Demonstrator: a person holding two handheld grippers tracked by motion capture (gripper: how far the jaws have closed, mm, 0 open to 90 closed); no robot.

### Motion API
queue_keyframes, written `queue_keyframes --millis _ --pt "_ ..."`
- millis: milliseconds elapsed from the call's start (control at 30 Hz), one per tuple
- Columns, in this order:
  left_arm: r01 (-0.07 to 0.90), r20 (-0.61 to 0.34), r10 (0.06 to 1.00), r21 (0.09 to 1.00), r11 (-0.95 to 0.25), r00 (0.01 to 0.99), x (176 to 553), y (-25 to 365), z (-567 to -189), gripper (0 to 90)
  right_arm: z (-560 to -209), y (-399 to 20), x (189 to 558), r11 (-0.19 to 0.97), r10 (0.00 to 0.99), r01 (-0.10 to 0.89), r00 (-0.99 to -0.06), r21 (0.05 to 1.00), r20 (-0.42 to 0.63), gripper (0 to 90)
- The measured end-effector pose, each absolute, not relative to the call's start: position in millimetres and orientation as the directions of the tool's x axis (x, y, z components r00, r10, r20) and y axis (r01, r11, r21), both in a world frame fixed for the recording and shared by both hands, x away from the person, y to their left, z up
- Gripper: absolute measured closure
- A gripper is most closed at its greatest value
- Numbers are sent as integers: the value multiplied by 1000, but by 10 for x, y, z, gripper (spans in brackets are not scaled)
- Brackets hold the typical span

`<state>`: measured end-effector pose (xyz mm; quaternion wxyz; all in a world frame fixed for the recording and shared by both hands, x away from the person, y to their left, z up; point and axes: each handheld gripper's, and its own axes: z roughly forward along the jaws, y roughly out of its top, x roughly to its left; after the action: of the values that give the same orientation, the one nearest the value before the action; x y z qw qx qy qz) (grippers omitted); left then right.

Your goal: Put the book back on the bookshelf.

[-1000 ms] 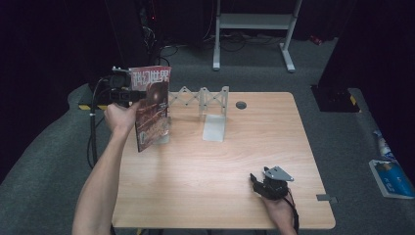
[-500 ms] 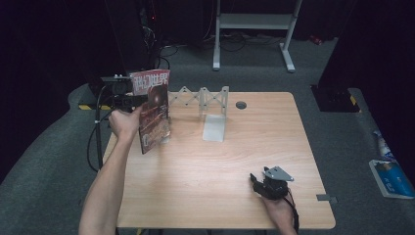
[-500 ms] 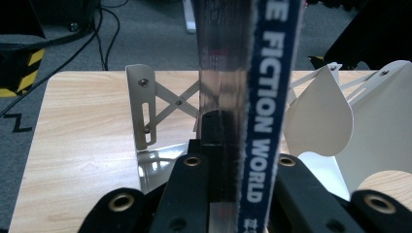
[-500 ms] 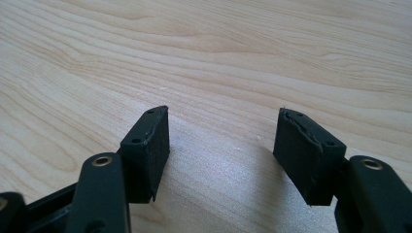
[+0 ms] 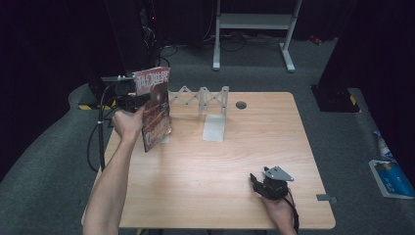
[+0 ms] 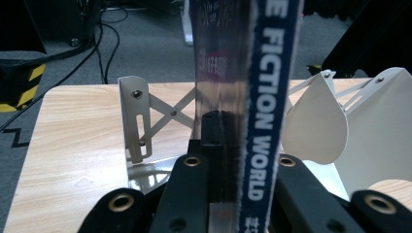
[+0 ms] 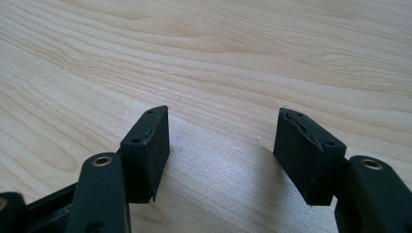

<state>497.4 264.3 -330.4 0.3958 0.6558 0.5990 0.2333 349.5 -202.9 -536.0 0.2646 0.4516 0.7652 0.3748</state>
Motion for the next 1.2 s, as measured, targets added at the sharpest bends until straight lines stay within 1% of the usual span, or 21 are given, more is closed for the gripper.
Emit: queue_keyframes --millis 233,667,700,800,867,900,1133,1200 --pt "619 -173 970 785 32 170 4966 2679 -3367 829 -5360 -2030 3496 312 889 492 -452 813 -67 378" --pt "691 -210 963 722 36 170 5027 2706 -3352 822 -5360 -2030 3496 312 889 492 -453 813 -67 378" --pt "716 -223 961 697 40 164 5046 2701 -3330 820 -5360 -2030 3497 311 889 491 -453 814 -67 378" --pt "741 -231 958 670 31 169 5063 2699 -3309 816 -5362 -2026 3494 310 890 491 -452 814 -66 378" --pt "745 -229 958 666 27 170 5064 2701 -3306 816 -5361 -2026 3494 310 890 491 -451 814 -67 379" --pt "763 -222 961 646 17 167 5072 2704 -3297 816 -5362 -2027 3494 310 890 491 -452 814 -66 378" --pt "798 -223 962 602 8 158 5103 2699 -3252 816 -5361 -2025 3492 308 891 493 -450 814 -65 379" --pt "817 -224 962 577 0 158 5122 2692 -3230 815 -5361 -2025 3493 308 890 492 -451 814 -65 379"
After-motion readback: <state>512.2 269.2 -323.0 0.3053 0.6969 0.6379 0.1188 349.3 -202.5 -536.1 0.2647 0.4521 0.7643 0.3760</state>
